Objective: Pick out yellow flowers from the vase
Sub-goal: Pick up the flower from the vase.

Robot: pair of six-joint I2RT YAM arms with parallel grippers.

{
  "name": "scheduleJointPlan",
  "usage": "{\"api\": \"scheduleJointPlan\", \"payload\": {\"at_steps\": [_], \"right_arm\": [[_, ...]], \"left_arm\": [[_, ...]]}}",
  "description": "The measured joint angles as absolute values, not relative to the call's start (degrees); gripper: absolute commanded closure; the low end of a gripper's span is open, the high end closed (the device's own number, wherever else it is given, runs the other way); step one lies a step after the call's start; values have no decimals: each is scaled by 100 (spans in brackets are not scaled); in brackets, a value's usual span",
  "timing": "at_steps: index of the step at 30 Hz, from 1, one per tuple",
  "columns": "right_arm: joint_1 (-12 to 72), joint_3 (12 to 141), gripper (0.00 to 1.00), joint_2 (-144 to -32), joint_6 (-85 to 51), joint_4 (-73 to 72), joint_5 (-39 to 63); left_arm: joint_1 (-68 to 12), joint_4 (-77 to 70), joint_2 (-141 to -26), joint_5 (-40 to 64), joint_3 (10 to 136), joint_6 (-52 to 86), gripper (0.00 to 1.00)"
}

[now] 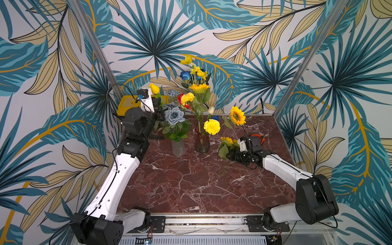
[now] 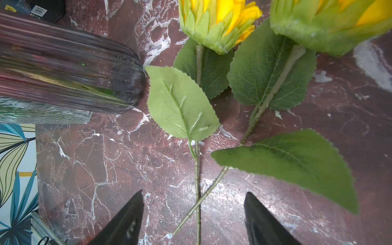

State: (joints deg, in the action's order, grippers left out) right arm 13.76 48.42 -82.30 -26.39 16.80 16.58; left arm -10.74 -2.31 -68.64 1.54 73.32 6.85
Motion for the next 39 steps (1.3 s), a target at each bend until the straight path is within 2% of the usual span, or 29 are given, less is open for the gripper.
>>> {"api": "scheduleJointPlan", "payload": {"at_steps": [25,32,39], "right_arm": [[1376,4866,24,-8228,-2635,1684,1702],[1376,4838,13,-7902,-2543,1747,1577],[1376,4475,10,-6840,-2456,1686,1413]], "left_arm": [[-1074,-318,-6062,1313,8082,862,97],[-1074,-338,-5795,1831,8202,1280,97],[-1076,-373,-5470,2628,7957,1949,97]]}}
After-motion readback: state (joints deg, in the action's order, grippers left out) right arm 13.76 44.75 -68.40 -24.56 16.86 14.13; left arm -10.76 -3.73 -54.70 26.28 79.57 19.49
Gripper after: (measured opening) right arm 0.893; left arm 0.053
